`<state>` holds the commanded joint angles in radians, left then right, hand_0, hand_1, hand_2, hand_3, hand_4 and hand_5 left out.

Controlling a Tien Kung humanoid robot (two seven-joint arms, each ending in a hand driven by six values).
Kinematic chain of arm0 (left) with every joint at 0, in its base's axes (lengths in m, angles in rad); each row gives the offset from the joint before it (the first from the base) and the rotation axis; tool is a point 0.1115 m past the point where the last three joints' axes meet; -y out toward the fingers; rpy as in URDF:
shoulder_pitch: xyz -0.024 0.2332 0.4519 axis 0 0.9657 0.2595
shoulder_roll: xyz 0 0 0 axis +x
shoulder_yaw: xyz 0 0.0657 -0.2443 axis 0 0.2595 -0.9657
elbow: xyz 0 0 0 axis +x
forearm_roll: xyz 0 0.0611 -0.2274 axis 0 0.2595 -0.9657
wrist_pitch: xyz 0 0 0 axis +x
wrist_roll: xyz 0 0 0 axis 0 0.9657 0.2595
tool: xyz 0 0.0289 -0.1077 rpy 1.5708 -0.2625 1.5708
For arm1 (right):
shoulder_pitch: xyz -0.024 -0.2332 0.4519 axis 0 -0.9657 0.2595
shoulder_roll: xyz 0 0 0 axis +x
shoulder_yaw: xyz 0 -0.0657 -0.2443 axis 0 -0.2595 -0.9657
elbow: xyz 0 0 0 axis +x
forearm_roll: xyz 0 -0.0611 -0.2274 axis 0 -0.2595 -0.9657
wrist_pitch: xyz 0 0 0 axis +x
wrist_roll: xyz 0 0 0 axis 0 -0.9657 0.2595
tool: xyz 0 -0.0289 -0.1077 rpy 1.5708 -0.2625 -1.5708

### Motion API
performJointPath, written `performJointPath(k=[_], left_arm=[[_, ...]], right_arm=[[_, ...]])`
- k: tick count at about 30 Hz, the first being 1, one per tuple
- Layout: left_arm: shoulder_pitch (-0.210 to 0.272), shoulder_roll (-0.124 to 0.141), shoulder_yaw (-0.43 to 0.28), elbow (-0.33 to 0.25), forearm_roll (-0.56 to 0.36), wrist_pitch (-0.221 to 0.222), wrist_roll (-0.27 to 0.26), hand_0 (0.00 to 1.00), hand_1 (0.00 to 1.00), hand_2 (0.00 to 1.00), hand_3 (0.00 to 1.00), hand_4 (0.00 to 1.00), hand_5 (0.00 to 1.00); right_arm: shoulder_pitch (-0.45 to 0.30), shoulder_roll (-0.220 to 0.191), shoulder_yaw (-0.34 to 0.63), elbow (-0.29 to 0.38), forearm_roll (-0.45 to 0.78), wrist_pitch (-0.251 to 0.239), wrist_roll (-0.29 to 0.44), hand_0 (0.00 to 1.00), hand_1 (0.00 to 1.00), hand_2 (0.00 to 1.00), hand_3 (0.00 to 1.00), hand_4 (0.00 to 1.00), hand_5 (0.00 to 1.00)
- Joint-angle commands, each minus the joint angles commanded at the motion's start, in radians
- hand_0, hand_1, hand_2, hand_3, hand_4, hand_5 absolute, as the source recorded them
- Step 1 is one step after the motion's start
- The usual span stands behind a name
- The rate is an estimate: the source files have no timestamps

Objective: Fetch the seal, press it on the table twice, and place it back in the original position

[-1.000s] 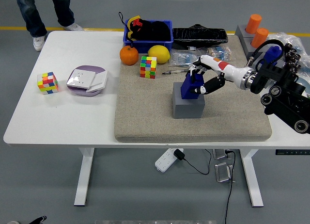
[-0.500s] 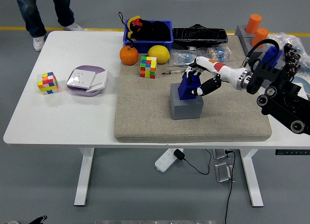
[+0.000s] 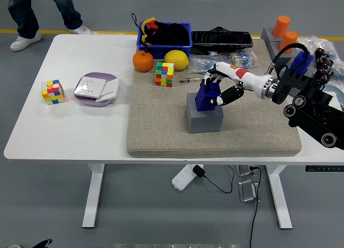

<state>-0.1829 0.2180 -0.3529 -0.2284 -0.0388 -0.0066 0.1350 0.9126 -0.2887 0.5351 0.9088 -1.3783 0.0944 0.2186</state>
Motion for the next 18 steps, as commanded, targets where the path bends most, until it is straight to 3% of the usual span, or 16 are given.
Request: performJointPath(k=[3, 4, 18], left_arm=[[-0.001, 0.0, 0.0, 0.0, 0.001, 0.0, 0.0, 0.814, 0.806, 0.776, 0.816, 0.704, 0.422], [-0.001, 0.0, 0.0, 0.0, 0.0, 0.0, 0.0, 0.814, 0.806, 0.777, 0.816, 0.704, 0.422], [0.0, 0.0, 0.001, 0.001, -0.001, 0.0, 0.0, 0.815, 0.806, 0.776, 0.816, 0.704, 0.421]], right_arm=[[0.001, 0.0, 0.001, -0.002, -0.003, 0.0, 0.0, 0.556, 0.636, 0.65, 0.734, 0.894, 0.002], [0.001, 0.0, 0.001, -0.003, -0.004, -0.001, -0.001, 0.601, 0.684, 0.695, 0.753, 0.911, 0.002], [0.0, 0.001, 0.005, -0.006, -0.009, 0.005, -0.001, 0.626, 0.708, 0.714, 0.76, 0.943, 0.002]])
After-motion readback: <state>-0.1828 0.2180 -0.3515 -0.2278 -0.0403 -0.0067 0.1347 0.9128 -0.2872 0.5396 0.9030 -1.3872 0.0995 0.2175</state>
